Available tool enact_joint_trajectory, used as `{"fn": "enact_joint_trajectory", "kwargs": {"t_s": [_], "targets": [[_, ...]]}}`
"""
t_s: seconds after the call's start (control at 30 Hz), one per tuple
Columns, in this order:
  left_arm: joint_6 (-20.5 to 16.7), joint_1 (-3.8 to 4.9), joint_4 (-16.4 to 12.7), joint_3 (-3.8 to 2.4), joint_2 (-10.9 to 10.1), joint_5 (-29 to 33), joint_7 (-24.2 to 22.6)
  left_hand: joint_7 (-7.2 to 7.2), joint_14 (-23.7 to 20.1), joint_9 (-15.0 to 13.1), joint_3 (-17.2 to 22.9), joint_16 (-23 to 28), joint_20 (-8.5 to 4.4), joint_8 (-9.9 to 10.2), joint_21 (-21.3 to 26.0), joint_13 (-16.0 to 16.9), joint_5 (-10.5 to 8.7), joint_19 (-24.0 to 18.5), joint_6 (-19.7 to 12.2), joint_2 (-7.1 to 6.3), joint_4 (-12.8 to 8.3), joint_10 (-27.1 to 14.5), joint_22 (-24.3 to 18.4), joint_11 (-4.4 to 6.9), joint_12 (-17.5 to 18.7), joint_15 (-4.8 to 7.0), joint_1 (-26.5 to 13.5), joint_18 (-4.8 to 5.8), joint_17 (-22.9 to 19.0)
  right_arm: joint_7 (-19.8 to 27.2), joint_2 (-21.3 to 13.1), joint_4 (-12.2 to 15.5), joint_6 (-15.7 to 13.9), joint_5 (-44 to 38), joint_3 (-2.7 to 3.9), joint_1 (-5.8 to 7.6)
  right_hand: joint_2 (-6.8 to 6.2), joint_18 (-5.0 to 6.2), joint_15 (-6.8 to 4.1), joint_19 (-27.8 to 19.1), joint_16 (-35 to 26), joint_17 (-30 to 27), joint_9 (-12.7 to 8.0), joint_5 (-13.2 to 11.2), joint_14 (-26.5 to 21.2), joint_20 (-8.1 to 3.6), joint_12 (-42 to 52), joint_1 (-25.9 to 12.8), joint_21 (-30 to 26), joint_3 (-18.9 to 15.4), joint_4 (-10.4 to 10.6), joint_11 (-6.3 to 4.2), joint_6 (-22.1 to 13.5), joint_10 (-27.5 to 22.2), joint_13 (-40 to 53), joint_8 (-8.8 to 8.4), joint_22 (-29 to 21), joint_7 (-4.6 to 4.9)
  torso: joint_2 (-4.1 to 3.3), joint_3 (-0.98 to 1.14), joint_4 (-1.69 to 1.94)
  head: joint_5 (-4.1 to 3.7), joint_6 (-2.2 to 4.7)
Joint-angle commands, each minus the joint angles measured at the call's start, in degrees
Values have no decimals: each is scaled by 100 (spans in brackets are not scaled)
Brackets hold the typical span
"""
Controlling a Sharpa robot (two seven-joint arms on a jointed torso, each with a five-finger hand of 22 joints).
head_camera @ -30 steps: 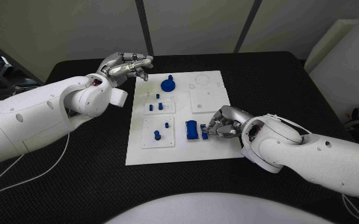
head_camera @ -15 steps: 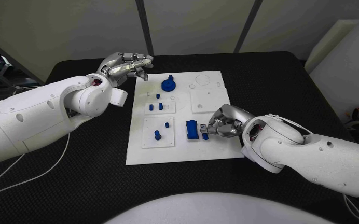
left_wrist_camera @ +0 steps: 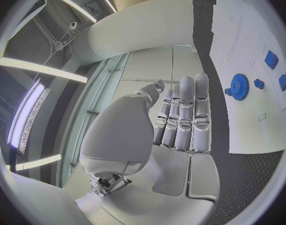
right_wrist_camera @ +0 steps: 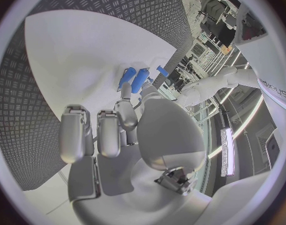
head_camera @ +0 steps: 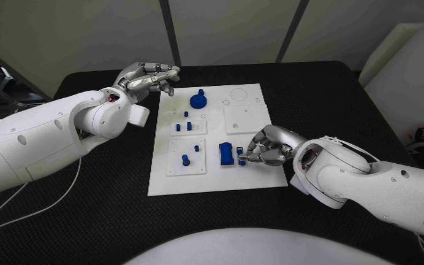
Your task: Assemble the parts on the task board
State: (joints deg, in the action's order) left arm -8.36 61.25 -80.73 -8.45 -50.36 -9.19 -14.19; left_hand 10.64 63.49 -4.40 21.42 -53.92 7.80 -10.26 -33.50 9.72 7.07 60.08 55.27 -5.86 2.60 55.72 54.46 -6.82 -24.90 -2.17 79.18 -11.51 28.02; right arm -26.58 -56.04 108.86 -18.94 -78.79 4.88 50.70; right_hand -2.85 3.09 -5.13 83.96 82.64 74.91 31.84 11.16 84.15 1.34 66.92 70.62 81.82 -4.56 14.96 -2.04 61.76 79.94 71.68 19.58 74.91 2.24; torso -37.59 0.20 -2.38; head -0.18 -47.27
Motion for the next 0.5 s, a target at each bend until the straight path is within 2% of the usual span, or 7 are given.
{"fn": "enact_joint_trajectory", "kwargs": {"t_s": [0.03,0.2,0.5], "targets": [[66,6,-2,-2,-2,21,-17,-4,-37,6,-35,27,22,-39,23,8,39,27,-33,58,1,-40,-5,17,-24,-15,14,106,-8,94,-9,8,377,9,-1,3,9,-37,-8,76,17,490,7,-16,388,-16,-21,67,14,-30,-22,41,-8,1,9,35,349,21,-4,-3,-2,-7,-6],[70,4,-3,-1,-5,21,-17,-4,-37,6,-35,27,22,-39,23,8,39,27,-33,58,1,-40,-5,17,-24,-15,14,106,-8,41,-1,-18,481,-56,-2,1,25,-38,-9,77,17,491,10,-13,388,-16,-19,98,15,-38,-36,40,-8,2,13,38,350,20,-11,2,17,-3,-12],[71,2,-4,-1,-13,21,-18,-4,-37,6,-35,27,22,-39,23,8,39,27,-33,58,1,-40,-5,17,-24,-15,14,106,-8,-15,26,-84,483,-127,-3,0,65,-39,-10,79,22,498,14,-9,390,-17,2,118,19,-43,-37,39,-3,12,31,43,357,19,-8,-4,6,9,-26]]}}
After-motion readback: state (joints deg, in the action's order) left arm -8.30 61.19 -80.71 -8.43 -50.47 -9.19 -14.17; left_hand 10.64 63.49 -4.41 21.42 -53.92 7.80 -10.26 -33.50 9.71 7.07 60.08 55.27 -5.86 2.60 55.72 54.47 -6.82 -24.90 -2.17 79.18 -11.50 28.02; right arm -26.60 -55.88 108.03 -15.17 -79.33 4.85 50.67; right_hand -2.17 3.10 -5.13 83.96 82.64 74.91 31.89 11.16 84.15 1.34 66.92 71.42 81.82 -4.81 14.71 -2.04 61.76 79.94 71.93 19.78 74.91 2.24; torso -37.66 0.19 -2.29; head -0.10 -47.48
